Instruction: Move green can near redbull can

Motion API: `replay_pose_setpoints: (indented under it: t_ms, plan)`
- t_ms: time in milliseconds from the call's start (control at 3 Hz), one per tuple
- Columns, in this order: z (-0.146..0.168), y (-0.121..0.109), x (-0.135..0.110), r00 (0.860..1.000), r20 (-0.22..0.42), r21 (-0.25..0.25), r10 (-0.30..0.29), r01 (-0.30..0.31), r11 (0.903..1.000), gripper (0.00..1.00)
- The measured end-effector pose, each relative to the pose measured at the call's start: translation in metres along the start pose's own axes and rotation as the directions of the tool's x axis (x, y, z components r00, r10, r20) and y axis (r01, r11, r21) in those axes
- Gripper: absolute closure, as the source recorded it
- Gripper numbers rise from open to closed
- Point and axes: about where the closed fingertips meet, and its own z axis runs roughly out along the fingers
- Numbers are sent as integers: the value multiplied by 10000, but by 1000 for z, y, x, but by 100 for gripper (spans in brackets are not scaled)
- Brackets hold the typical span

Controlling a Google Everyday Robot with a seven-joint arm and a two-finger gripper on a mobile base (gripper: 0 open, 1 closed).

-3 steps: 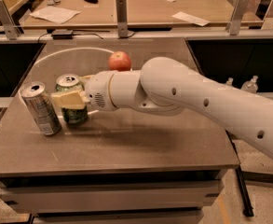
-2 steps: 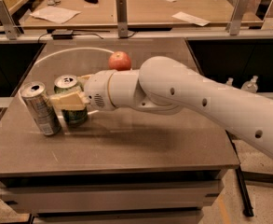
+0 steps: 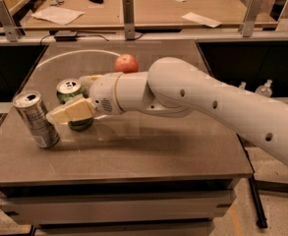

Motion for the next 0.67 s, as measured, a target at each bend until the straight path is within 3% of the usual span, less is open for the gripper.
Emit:
replay_pose_setpoints:
  t_ms: [333,667]
  plan:
    - [-1,-8,-6,9999,-93,-290,-63,60,9996,0]
    - [-9,-25,-6,9971,-561,-492,518,-546,9973,0]
